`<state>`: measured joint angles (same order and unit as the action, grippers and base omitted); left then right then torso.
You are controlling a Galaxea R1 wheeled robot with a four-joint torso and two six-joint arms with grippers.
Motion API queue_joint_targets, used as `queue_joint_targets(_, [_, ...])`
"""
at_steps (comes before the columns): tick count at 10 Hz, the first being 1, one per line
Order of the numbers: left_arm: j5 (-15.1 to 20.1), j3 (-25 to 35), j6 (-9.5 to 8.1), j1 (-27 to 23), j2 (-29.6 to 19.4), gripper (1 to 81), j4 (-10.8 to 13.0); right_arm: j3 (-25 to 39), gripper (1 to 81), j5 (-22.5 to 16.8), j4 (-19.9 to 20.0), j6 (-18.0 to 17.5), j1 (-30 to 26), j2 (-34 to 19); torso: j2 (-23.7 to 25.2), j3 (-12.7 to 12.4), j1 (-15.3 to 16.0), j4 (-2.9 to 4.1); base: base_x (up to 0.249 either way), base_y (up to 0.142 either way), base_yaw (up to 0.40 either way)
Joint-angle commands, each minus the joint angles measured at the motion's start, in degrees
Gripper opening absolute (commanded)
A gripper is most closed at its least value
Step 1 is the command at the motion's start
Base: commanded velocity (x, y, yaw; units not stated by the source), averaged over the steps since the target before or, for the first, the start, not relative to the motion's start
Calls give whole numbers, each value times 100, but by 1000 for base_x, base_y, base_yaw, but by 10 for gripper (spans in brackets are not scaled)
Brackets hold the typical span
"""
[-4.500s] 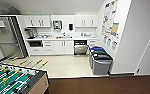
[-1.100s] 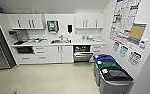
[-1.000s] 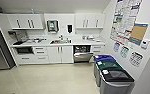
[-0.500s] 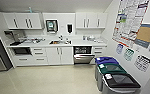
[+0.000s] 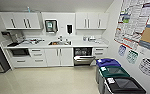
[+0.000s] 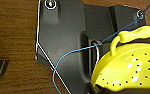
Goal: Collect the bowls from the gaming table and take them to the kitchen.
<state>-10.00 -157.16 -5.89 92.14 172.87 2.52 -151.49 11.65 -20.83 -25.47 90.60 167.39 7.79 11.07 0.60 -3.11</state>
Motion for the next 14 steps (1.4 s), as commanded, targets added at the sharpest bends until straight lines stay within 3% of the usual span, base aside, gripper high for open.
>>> queue_joint_targets(1, [305, 1, 9, -147, -16, 10, -15, -55, 10, -260, -70, 24, -178, -54, 0, 0, 0, 0, 167, 0, 0])
queue_joint_targets(14, [305, 1, 0, -147, -16, 10, -24, -81, 10, -251, -70, 24, -178, -54, 0, 0, 0, 0, 196, 0, 0])
